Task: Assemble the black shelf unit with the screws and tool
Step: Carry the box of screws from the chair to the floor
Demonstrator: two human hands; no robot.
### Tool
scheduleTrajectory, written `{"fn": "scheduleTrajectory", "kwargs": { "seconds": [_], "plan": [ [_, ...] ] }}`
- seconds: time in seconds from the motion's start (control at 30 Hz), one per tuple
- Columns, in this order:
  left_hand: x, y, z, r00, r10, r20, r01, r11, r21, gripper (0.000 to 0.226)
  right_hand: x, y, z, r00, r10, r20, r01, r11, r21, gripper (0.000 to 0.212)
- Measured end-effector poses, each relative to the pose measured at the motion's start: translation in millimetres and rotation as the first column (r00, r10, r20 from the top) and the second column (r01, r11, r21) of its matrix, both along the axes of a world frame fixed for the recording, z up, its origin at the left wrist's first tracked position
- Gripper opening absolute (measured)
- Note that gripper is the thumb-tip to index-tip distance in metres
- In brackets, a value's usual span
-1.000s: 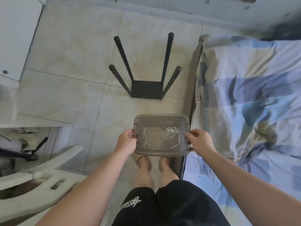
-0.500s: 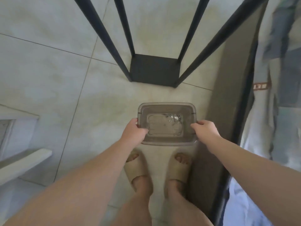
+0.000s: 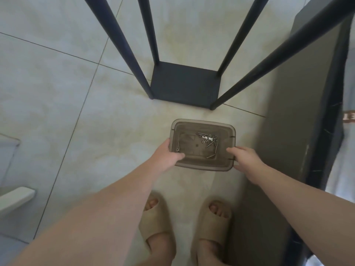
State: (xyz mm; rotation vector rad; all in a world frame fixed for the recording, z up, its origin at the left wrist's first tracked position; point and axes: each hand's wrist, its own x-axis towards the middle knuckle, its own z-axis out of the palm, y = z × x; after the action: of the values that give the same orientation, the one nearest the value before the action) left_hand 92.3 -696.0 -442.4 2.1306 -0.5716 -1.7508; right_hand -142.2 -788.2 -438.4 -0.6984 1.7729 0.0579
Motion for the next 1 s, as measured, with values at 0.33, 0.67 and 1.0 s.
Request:
{"fn": "scheduleTrajectory", "kwargs": {
  "seconds": [0.33,0.67,1.0],
  "plan": [
    [-12,42,117,0.983,-0.148,0.111,0.145,0.989,0.035,0.062,-5,35,108,0.875,0.478,-0.07,-0.482,0.874,-0.059,0.065],
    [-43,92,370,0.705,-0.45,0.548,0.533,0.846,0.007,0.068,2,76,373,0.611,0.749,-0.256,-0.785,0.528,-0.325,0.067],
    [-47,142,581,0.563,-0.323,0.761,0.559,0.827,-0.063,0.077,-6,115,577,0.327,0.826,-0.459,-0.86,0.058,-0.507,0.075]
  ]
}}
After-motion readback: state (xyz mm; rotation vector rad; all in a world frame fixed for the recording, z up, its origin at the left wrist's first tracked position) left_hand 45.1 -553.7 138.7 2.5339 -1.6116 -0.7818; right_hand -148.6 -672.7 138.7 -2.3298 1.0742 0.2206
